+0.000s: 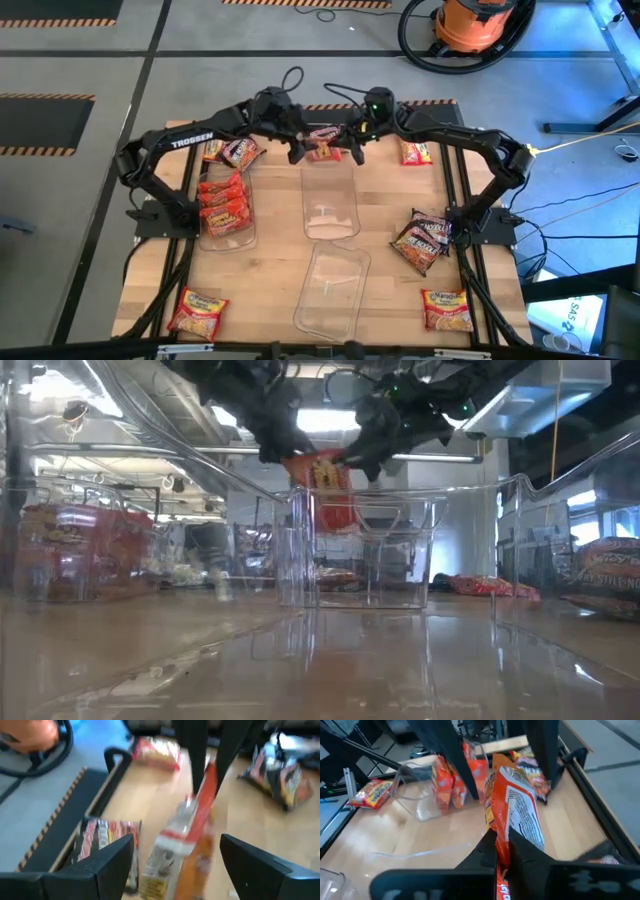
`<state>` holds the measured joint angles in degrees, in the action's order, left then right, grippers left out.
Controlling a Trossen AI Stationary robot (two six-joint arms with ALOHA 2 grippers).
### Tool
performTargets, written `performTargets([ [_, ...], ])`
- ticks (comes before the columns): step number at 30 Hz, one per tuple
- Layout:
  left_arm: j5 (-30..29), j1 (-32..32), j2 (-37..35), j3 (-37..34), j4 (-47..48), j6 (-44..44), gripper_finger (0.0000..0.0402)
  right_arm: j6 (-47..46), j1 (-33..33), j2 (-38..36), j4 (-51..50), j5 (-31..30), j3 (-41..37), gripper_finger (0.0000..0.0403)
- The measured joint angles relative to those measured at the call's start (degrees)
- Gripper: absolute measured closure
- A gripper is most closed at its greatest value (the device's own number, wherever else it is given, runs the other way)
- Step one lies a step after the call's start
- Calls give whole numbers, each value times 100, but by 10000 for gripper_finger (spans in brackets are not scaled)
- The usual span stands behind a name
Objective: Sort Maruchan noodles
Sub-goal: Put the orange noodle pack into the top left transparent bin
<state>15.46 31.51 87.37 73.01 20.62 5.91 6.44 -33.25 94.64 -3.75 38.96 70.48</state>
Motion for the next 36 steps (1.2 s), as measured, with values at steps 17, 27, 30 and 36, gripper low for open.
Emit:
performTargets([
  [17, -181, -351, 16, 7, 159, 337, 219, -12, 414, 1, -365, -253, 664, 403],
  [27, -531, -614, -125, 2, 500, 327, 269, -170, 351, -654, -1622, -596, 671, 301],
  [30, -641, -769, -263, 2, 704, 323, 269, 211, 360, -1010, -2708, -848, 663, 244],
  [36, -718, -1173, -836, -316, 583, -55, 269, 228, 523, -1765, -2701, -1076, -378, 167],
])
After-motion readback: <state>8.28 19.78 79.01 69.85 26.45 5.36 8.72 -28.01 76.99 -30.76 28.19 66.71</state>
